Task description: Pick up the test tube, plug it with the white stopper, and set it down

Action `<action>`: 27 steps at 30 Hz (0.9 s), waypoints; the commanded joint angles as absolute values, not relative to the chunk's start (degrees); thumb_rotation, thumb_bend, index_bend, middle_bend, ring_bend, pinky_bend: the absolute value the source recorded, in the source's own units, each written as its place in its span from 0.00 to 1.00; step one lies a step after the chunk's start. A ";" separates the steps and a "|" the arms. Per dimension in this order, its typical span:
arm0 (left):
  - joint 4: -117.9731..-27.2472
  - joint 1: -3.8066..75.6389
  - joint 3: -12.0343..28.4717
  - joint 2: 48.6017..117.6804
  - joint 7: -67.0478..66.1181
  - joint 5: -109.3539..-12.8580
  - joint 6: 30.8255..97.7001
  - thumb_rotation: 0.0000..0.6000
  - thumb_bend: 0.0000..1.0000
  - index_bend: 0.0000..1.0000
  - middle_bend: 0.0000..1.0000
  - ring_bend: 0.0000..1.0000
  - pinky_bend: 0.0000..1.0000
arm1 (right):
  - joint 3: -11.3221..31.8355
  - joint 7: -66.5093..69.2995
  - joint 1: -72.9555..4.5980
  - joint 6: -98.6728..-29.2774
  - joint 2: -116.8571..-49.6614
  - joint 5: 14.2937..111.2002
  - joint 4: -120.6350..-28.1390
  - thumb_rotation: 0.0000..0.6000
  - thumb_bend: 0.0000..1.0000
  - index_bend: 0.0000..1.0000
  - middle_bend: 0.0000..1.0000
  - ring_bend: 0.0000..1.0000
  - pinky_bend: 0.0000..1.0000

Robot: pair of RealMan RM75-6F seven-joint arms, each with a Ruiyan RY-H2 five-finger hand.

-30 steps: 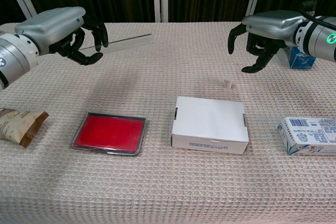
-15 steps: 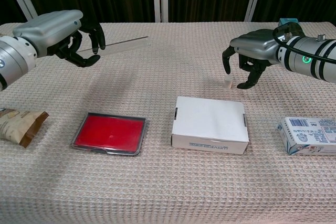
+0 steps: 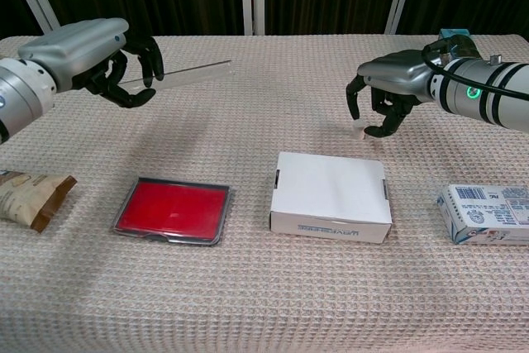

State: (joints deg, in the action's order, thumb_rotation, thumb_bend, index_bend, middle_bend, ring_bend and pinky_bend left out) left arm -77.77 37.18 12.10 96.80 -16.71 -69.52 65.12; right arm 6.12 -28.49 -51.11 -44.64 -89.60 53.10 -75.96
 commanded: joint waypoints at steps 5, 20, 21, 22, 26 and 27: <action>-77.74 37.10 12.14 96.72 -16.76 -69.35 65.10 1.00 0.64 0.69 0.68 0.76 1.00 | 6.17 -28.38 -51.33 -44.49 -90.18 52.84 -75.31 1.00 0.33 0.48 0.96 1.00 1.00; -77.61 36.80 12.29 96.51 -15.70 -69.30 65.18 1.00 0.64 0.69 0.68 0.76 1.00 | 6.78 -27.01 -51.48 -45.06 -91.13 53.84 -74.26 1.00 0.42 0.62 0.96 1.00 1.00; -77.68 36.74 12.42 96.53 -15.18 -69.31 65.23 1.00 0.64 0.69 0.68 0.76 1.00 | 7.01 -26.34 -51.22 -45.53 -90.87 54.30 -74.70 1.00 0.44 0.64 0.96 1.00 1.00; -77.78 36.66 12.57 96.56 -14.42 -69.29 65.24 1.00 0.64 0.69 0.68 0.76 1.00 | 7.32 -25.44 -50.88 -46.15 -90.45 54.95 -75.37 1.00 0.45 0.65 0.97 1.00 1.00; -78.55 36.43 13.27 96.43 -10.01 -68.93 64.29 1.00 0.64 0.69 0.68 0.76 1.00 | 9.30 -18.63 -48.14 -50.84 -86.59 59.89 -80.84 1.00 0.48 0.69 0.97 1.00 1.00; -78.64 36.47 13.43 96.40 -9.24 -68.87 64.01 1.00 0.64 0.69 0.68 0.76 1.00 | 9.84 -16.71 -47.44 -51.87 -85.48 61.03 -82.32 1.00 0.48 0.69 0.97 1.00 1.00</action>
